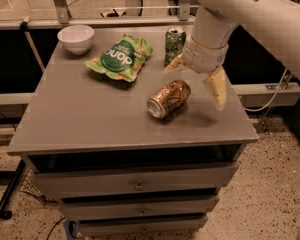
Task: Place orange can upright
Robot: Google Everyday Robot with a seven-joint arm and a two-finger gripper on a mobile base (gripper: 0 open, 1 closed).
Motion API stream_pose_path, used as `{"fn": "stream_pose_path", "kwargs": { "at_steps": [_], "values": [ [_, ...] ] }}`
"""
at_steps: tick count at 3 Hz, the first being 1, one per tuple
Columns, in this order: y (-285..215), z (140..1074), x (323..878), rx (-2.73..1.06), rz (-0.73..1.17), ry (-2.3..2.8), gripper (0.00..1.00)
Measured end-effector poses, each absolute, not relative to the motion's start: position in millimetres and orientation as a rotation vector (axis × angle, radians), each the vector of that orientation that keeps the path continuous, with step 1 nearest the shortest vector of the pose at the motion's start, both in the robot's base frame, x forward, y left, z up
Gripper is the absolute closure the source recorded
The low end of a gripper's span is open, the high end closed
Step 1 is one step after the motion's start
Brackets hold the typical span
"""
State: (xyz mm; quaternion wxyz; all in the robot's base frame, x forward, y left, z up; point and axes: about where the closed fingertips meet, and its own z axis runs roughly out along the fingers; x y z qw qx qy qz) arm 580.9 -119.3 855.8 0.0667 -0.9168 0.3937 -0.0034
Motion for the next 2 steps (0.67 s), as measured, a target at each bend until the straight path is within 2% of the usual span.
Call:
{"fn": "stream_pose_path", "kwargs": {
  "at_steps": [2],
  "values": [
    [-106.0, 839.1, 588.4, -2.897, -0.101, 1.112, 0.00]
  ]
}}
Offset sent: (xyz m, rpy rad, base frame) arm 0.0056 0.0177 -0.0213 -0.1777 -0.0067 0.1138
